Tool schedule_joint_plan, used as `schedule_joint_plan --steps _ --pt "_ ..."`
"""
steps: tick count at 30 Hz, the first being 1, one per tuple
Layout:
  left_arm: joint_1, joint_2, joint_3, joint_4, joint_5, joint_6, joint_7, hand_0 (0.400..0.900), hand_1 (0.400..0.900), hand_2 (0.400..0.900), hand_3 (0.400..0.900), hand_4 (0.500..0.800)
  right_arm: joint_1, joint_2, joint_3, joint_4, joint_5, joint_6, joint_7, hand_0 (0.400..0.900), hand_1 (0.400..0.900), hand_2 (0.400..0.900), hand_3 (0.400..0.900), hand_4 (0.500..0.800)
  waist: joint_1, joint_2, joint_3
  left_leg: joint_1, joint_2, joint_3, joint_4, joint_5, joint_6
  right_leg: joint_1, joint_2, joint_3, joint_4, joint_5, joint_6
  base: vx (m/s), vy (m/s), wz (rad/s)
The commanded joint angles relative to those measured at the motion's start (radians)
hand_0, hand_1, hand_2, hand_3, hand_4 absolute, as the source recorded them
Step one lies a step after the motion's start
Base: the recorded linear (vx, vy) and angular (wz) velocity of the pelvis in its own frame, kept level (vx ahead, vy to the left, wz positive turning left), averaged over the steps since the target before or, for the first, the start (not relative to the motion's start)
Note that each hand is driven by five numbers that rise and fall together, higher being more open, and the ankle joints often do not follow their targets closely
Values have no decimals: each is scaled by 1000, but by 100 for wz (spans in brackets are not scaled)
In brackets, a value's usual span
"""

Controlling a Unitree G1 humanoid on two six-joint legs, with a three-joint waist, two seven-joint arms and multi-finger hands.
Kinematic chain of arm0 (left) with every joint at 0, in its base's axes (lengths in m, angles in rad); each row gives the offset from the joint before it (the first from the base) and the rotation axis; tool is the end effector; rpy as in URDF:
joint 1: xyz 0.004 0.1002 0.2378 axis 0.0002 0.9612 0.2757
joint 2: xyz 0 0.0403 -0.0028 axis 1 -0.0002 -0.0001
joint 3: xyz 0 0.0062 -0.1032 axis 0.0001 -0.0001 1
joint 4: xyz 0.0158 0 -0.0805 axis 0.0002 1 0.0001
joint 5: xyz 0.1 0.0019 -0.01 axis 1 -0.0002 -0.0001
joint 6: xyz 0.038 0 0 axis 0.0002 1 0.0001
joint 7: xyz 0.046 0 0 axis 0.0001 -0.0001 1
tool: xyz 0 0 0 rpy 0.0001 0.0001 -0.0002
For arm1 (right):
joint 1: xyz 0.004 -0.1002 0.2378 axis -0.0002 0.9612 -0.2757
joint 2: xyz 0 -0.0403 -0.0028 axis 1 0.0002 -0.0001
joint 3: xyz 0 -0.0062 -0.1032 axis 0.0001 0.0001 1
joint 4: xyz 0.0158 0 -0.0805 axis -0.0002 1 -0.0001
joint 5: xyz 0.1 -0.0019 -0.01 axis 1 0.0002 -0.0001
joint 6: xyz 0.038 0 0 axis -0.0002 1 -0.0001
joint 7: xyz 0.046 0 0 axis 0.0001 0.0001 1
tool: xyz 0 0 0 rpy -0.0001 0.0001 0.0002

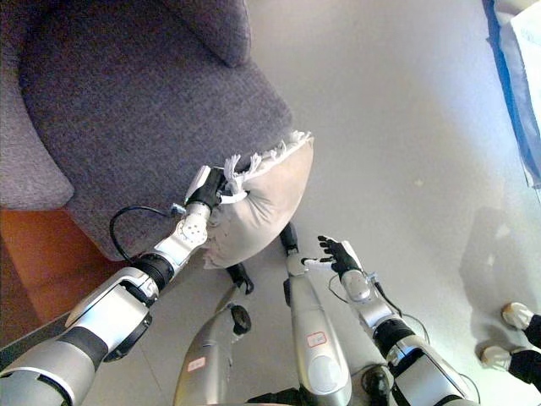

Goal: Pick up the pillow and put it on the sofa.

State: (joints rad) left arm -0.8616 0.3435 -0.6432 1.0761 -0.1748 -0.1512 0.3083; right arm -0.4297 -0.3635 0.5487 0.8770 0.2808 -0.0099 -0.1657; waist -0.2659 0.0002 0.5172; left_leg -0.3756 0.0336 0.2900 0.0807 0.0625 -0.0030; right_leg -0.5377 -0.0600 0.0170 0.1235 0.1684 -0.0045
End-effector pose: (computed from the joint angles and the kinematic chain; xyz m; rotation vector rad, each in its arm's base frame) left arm 0.3329 0.1568 0.0728 0.6591 0.0481 -0.0080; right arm 0.2481 -0.1830 -0.0212 -0.4416 0.5027 0.0896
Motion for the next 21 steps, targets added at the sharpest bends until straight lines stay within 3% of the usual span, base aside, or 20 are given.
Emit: schedule_joint_plan --steps 1,4,14,21 --pt "-25 15 50 -102 -46 -98 -6 400 400 400 400 500 49 -1 -39 60 9 2 35 900 900 900 900 800 41 -15 3 -4 60 -67 125 -83 -74 30 -47 -6 64 -95 105 74 23 11" --pt "27 4 51 -134 -65 -100 -30 400 400 400 400 500 71 6 -61 148 -2 19 79 900 900 900 900 800 59 -6 -2 72 55 -77 104 -87 -71 110 -54 -19 52 -104 103 87 20 14" --pt "190 8 52 -243 -16 -86 -111 400 400 400 400 500 227 12 -122 256 -41 -2 144 900 900 900 900 800 96 12 -158 238 40 -92 -11 -71 -65 302 -50 -56 -33 -129 104 118 32 10" --pt "239 63 58 -404 -68 -25 -176 400 400 400 400 500 292 17 -145 283 -73 -4 172 900 900 900 900 800 120 26 -258 335 29 -119 -27 -92 -51 428 -52 -73 -52 -165 99 121 36 13"
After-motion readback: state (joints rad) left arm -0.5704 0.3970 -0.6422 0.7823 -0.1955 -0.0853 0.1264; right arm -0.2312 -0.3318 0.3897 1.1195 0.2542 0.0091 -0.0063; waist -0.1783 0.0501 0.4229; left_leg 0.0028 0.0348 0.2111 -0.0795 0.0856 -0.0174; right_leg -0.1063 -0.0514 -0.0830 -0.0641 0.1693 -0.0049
